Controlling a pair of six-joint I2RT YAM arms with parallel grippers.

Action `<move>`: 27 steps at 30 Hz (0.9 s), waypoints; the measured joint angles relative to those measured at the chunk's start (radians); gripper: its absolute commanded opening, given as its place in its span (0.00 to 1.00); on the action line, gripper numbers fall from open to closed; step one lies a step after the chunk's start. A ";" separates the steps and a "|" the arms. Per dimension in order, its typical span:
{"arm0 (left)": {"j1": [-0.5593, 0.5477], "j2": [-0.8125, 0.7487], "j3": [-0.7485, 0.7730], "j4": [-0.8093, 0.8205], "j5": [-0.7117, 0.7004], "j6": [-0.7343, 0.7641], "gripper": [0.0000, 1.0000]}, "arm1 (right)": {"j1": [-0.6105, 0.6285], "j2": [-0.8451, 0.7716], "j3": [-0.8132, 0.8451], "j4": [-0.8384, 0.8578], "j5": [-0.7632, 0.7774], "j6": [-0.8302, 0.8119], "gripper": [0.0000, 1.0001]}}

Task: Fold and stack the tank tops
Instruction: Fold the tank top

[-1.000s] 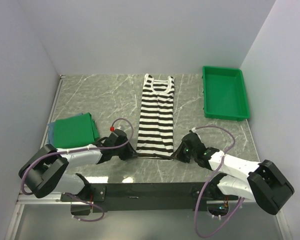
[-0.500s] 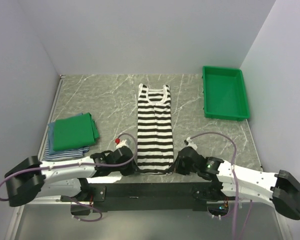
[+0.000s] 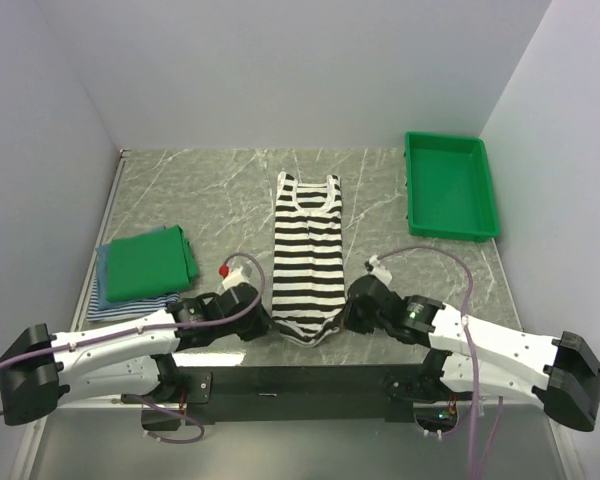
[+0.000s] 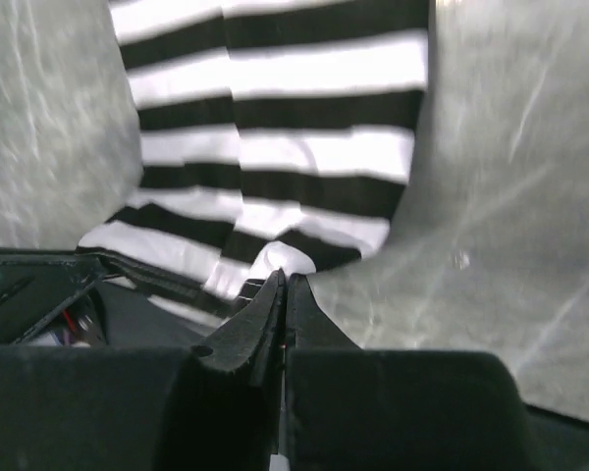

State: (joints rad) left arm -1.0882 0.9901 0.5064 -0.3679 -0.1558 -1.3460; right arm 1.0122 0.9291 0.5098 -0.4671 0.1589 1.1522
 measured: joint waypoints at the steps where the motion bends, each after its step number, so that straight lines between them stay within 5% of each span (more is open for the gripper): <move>1: 0.023 0.000 0.010 0.004 0.000 0.008 0.01 | -0.028 0.019 0.016 0.012 -0.007 -0.016 0.00; 11: 0.316 0.189 0.186 0.051 0.037 0.194 0.01 | -0.293 0.213 0.158 0.075 -0.083 -0.211 0.00; 24: 0.578 0.756 0.665 0.181 0.177 0.411 0.01 | -0.591 0.668 0.525 0.207 -0.198 -0.405 0.00; 27: 0.616 0.870 0.747 0.219 0.209 0.433 0.08 | -0.634 0.790 0.625 0.217 -0.235 -0.433 0.12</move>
State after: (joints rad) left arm -0.4717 1.8603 1.2530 -0.1486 0.0532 -0.9127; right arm 0.3779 1.7187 1.1351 -0.2497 -0.0757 0.7193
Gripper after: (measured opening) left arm 0.036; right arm 0.055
